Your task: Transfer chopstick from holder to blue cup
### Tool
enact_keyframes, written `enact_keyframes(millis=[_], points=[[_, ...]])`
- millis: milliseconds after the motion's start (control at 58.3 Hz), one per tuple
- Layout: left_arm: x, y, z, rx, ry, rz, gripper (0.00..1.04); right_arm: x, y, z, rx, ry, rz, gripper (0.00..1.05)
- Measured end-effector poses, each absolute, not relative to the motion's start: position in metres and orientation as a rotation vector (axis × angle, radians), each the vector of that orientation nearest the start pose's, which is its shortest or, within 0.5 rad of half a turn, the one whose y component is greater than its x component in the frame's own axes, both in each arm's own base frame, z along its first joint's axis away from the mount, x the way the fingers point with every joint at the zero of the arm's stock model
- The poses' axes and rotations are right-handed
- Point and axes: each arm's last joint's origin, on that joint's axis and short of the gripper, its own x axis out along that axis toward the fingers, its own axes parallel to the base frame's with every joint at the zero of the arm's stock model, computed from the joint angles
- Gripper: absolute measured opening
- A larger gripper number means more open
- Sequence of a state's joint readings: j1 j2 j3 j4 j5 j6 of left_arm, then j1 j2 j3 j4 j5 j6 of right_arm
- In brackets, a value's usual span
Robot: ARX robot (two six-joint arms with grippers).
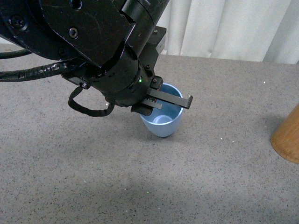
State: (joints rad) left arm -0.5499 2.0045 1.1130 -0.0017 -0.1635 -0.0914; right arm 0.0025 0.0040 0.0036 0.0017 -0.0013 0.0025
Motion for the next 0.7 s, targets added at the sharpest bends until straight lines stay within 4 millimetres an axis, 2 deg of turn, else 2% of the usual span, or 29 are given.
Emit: enact_keyframes(millis=[120,343,446,703], points=[[0.3374,-0.2012,0.1156,0.239,0.859,-0.323,0.04,0.0977,0.0003,0.1646,0.002,-0.001,0.004,0.95],[0.3386,-0.1996,0.1138,0.251,0.867,-0.307,0.42,0.0977,0.0003,0.1646,0.003,-0.001,0.004,0.95],[0.3407,-0.2001,0.116,0.249,0.86,-0.304,0.64,0.0977,0.0003,0.1646,0.002,-0.001,0.004,0.95],[0.3441,-0.2016,0.1203,0.233,0.847,-0.299,0.99,0.0977,0.0003,0.1646,0.002,-0.001,0.004,0.95]])
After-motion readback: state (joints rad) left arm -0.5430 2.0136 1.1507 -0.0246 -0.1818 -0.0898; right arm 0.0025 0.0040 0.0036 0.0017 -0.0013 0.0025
